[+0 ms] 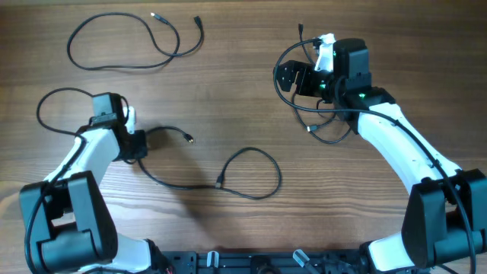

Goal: Untangle cables

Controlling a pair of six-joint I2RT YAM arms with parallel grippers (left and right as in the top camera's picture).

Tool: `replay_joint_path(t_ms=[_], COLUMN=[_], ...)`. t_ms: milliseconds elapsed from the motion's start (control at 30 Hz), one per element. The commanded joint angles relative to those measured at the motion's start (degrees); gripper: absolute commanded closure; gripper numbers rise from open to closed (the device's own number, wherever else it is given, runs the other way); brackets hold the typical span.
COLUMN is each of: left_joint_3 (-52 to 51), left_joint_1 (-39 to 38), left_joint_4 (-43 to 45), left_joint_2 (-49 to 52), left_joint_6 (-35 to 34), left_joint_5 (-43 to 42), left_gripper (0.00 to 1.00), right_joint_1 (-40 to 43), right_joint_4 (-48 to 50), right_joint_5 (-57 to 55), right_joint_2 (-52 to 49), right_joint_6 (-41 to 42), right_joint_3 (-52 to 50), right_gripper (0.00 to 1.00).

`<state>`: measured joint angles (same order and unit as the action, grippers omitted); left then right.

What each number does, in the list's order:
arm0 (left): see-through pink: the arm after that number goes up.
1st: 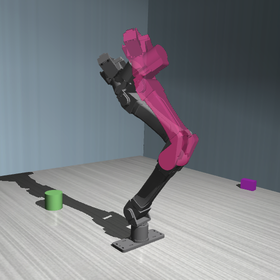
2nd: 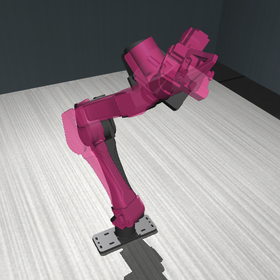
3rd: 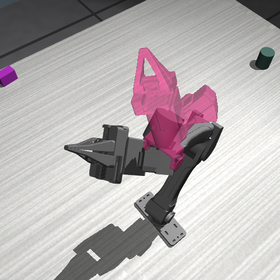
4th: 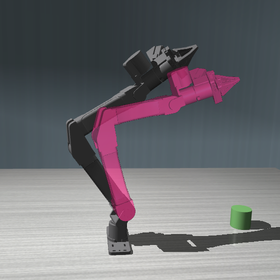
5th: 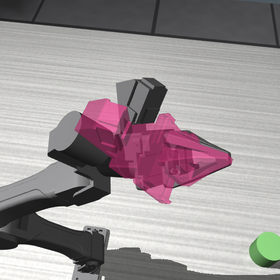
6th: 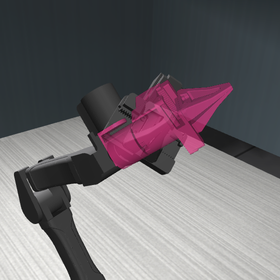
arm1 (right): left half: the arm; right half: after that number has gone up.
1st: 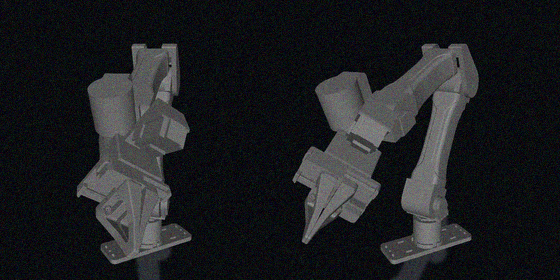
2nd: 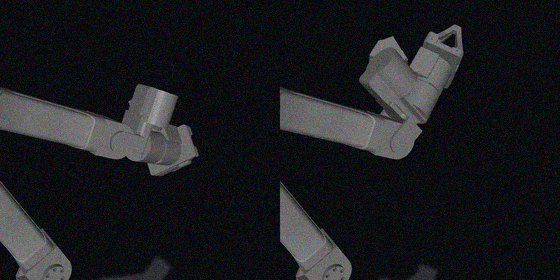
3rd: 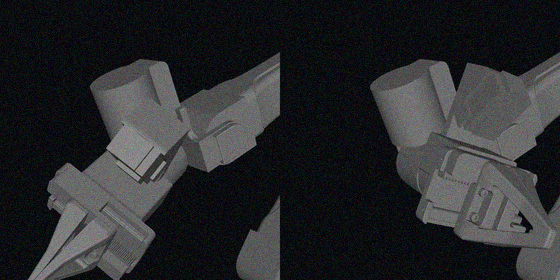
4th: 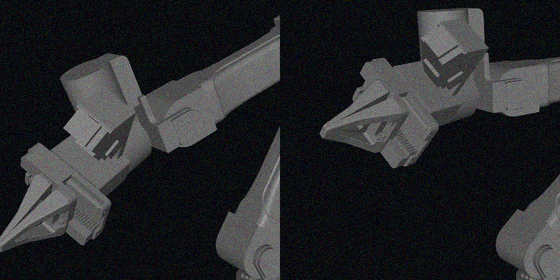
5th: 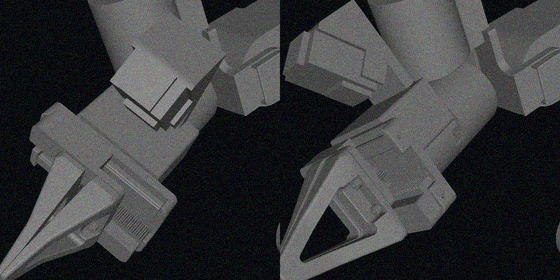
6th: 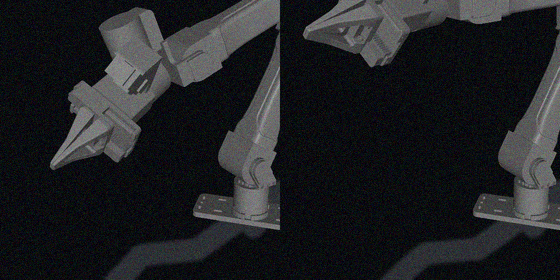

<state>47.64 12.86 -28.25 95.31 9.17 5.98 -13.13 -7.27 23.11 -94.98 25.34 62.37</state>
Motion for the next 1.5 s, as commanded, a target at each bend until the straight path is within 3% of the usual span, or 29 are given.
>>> replay_joint_path(t_ms=[0, 200, 533, 733, 800, 833, 900, 967, 1233, 1467], left_joint_3=[-1.7, -1.7, -1.7, -1.7, -1.7, -1.7, -1.7, -1.7, -1.7, -1.7], left_joint_1=[5.1, 16.8, 30.9, 33.9, 34.2, 34.1, 34.1, 33.2, 22.1, 5.2], left_joint_4=[4.1, 14.4, 29.0, 32.1, 31.9, 31.7, 31.0, 29.8, 23.9, 15.1], left_joint_2=[3.8, 6.0, 6.0, 6.0, 6.0, 5.9, 5.4, 3.5, -11.4, -13.5], left_joint_6=[3.0, 5.6, 5.4, 5.0, 5.0, 5.0, 5.0, 5.0, 4.9, 2.4], left_joint_5=[1.6, 1.6, 0.9, 0.9, 0.7, -1.3, -8.1, -11.1, -13.0, -13.0], left_gripper=[0.66, 0.76, 0.73, 0.71, 0.66, 0.57, 0.19, 0.00, 0.00, 0.00], right_joint_1=[-0.1, -0.1, -0.1, -0.1, -0.1, -0.1, -0.1, -0.1, -0.1, -0.1], right_joint_4=[-0.1, -0.1, -0.1, -0.1, -0.1, -0.1, -0.1, -0.1, -0.1, -6.3], right_joint_5=[0.9, 0.9, 0.9, 0.9, 0.9, 0.9, 0.9, 0.9, 0.2, -8.5], right_joint_2=[0.8, 0.8, 0.8, 0.8, 0.8, 0.8, 0.8, 0.8, 0.8, 0.8], right_joint_6=[0.3, 0.3, 0.3, 0.4, 0.3, 0.3, 0.3, 0.3, 0.2, 1.7], right_joint_3=[-0.1, -0.1, -0.1, -0.1, -0.1, -0.1, -0.1, -0.1, -0.1, -0.1], right_gripper=[0.00, 0.00, 0.00, 0.00, 0.00, 0.00, 0.00, 0.00, 0.00, 0.00])
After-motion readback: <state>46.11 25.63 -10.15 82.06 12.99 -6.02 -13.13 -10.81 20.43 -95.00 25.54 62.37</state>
